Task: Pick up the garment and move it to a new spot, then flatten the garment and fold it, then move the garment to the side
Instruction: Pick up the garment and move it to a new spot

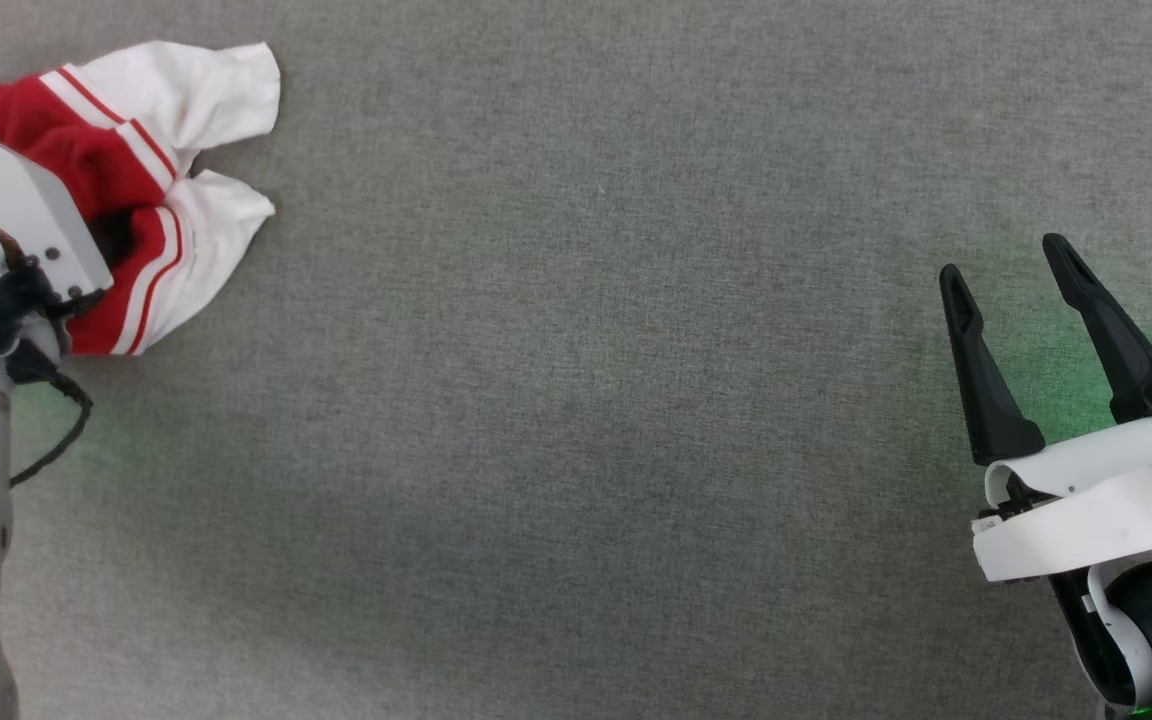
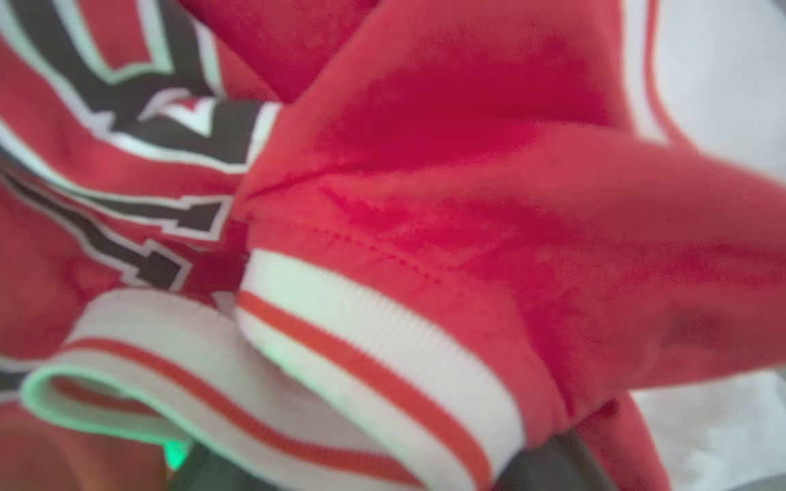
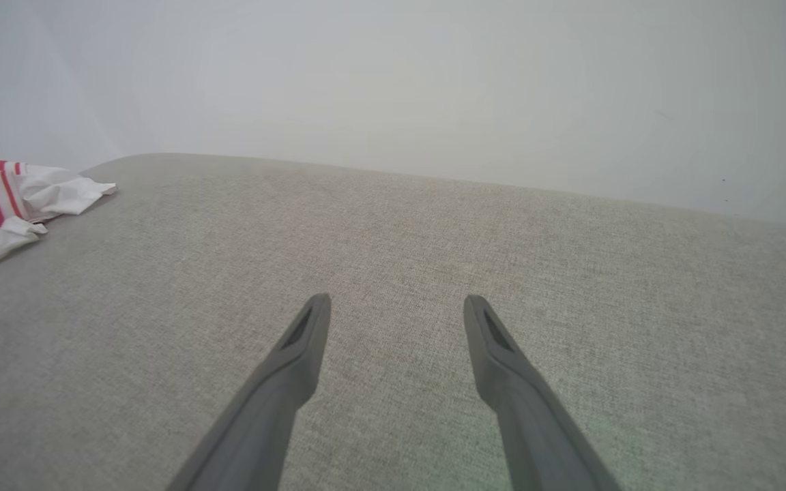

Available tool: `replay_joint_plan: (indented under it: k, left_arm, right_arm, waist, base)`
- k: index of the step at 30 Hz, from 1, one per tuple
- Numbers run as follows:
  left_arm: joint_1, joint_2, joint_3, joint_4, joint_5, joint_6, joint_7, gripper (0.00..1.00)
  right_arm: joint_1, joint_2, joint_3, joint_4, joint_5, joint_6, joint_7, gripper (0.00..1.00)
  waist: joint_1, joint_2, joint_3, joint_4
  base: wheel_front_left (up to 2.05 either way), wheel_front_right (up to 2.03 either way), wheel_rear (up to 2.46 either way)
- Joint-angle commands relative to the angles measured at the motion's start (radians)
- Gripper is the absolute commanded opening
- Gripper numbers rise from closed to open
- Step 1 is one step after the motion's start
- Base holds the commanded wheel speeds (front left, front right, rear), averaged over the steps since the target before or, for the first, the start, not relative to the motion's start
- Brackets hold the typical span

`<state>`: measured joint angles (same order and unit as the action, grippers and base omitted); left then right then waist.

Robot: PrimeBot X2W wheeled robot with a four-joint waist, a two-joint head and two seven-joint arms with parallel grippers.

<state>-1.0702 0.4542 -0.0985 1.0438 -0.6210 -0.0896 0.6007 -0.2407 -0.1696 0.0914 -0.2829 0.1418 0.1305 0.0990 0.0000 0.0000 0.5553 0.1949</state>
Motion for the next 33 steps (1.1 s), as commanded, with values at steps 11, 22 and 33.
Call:
replay_joint_plan:
  k: [11, 22, 33]
  left_arm:
    - [-0.012, 0.025, -0.047, 0.064, 0.023, -0.033, -0.125, 0.00]
    - [-0.037, 0.113, -0.174, -0.106, 0.046, -0.041, -0.230, 0.00]
    - [0.004, 0.208, -0.282, -0.419, -0.021, -0.041, -0.096, 0.00]
  right_arm:
    - [0.036, 0.018, 0.000, 0.051, 0.023, 0.000, -0.031, 1.00]
    - [0.109, 0.056, 0.013, 0.146, 0.054, 0.000, -0.087, 1.00]
    - [0.179, 0.093, 0.012, 0.228, 0.082, 0.000, -0.145, 1.00]
  waist:
    - [0.0000, 0.0000, -0.129, 0.023]
    - [0.0000, 0.0000, -0.325, 0.046]
    - [0.0000, 0.0000, -0.501, 0.034]
  base:
    - [0.00, 0.00, 0.00]
    - [0.00, 0.00, 0.00]
    - [0.00, 0.00, 0.00]
